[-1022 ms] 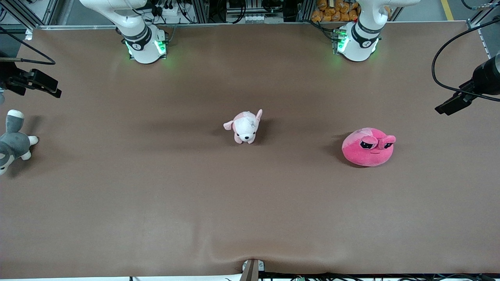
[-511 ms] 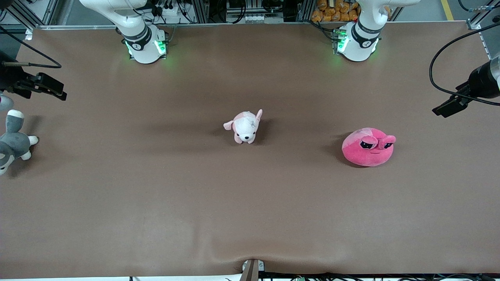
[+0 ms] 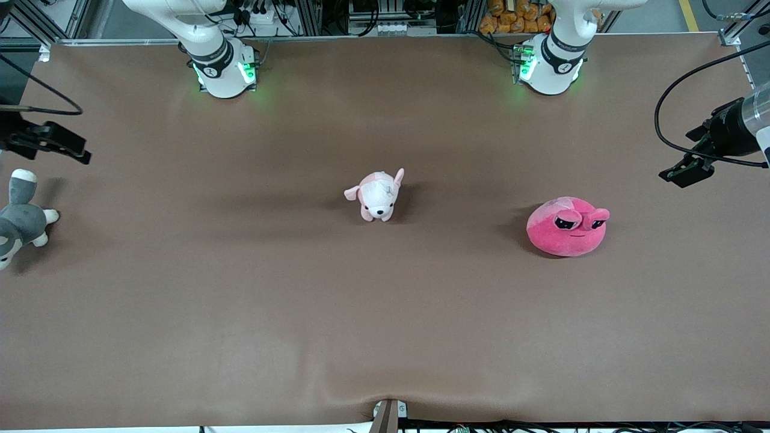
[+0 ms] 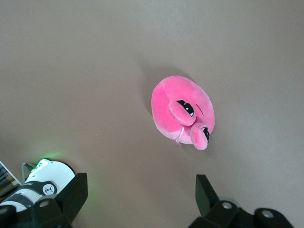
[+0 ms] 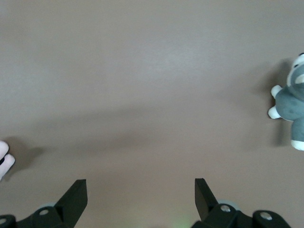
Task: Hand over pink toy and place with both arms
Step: 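Move the left gripper toward the pink round plush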
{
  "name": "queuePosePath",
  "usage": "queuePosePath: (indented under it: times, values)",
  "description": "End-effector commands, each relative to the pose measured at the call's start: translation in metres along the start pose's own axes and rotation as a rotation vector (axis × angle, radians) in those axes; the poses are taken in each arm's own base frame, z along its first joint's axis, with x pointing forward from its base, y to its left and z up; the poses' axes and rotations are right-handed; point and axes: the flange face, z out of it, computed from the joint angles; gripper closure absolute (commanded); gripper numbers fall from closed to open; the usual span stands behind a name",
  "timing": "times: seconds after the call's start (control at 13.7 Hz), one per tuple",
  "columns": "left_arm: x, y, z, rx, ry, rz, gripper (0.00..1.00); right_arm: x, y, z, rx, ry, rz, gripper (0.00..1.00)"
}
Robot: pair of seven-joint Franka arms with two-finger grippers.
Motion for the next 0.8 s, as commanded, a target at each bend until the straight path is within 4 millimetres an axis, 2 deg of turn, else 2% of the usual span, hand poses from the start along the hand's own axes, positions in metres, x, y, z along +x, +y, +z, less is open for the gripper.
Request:
queuePosePath:
  times: [0.0,0.15,0.37,0.51,0.73]
  values:
    - [-0.01,-0.029,0.002,-0.063,-0.002,-0.063,0.0,-0.002,0.01,-0.006,0.048,0.011,0.025,0.0]
    - [-0.011,-0.039,0.01,-0.078,0.001,-0.083,0.0,-0.005,0.012,-0.007,0.047,-0.006,0.029,0.0]
    - [-0.009,-0.043,0.016,-0.125,-0.047,-0.149,0.0,-0.013,0.043,-0.004,0.055,-0.061,0.08,0.0]
    - [-0.008,-0.039,0.017,-0.151,-0.08,-0.218,0.0,-0.016,0.041,-0.007,0.067,-0.066,0.079,0.0]
    - [-0.007,-0.025,0.029,-0.15,-0.113,-0.33,0.0,-0.018,0.035,-0.007,0.066,-0.077,0.068,0.0]
